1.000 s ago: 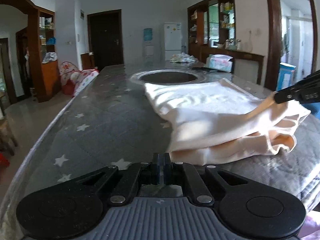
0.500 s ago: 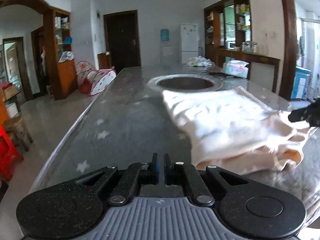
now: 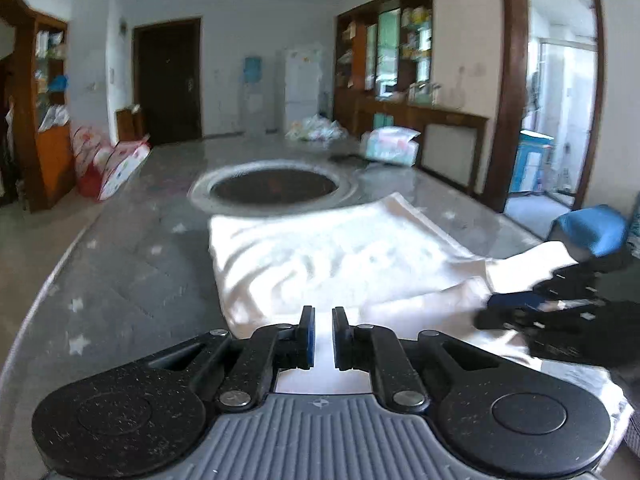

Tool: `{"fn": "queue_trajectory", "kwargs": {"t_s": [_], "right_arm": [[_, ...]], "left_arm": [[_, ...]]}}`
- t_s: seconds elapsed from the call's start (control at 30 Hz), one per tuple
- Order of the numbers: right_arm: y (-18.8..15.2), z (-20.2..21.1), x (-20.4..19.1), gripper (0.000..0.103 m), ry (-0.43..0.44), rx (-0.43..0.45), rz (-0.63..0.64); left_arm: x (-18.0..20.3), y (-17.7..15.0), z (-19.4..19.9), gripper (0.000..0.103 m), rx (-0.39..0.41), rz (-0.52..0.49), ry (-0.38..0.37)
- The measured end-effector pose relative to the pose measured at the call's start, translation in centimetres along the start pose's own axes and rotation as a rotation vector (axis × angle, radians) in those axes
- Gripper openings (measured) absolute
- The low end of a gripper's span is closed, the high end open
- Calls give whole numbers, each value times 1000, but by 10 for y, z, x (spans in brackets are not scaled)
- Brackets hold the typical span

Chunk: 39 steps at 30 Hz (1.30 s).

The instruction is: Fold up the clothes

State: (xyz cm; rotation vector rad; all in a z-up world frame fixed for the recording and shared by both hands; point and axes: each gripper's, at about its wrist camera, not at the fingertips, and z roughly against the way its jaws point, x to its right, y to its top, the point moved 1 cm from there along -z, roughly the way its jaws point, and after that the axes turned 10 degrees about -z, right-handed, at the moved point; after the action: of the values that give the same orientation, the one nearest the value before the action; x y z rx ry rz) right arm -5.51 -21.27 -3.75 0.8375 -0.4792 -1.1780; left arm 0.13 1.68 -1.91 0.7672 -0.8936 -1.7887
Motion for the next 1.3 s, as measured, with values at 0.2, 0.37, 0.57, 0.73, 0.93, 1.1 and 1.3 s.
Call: {"fn": "queue_trajectory", "kwargs": {"t_s": [0.2,0.37,0.57,0.73,0.93,1.1,1.3], "right_arm": [[-2,9,4,18,2,3,-12],[19,13,3,18,7,46,-26],[22,-13,6,18,-33,-36,-46],[16,-7,11,19,-51,-39,-52],[24,5,2,19,9,5,-13],[20,0,-1,19,61,-5,-8],[3,-5,5,22,76,-6,-11]], "left_arm": [[-18,-15,-18,11,-47,72,15],[-23,-17,-17,11,-55,102,9],[-17,-16,-18,15,-60,52,12],[-20,-15,-16,16,-58,62,-9],[-18,-3,-8,19,-19,69,-24],[-9,0,-8,22,-21,66,-62],[-4,-12,-22,23,-64,54,-66]]}}
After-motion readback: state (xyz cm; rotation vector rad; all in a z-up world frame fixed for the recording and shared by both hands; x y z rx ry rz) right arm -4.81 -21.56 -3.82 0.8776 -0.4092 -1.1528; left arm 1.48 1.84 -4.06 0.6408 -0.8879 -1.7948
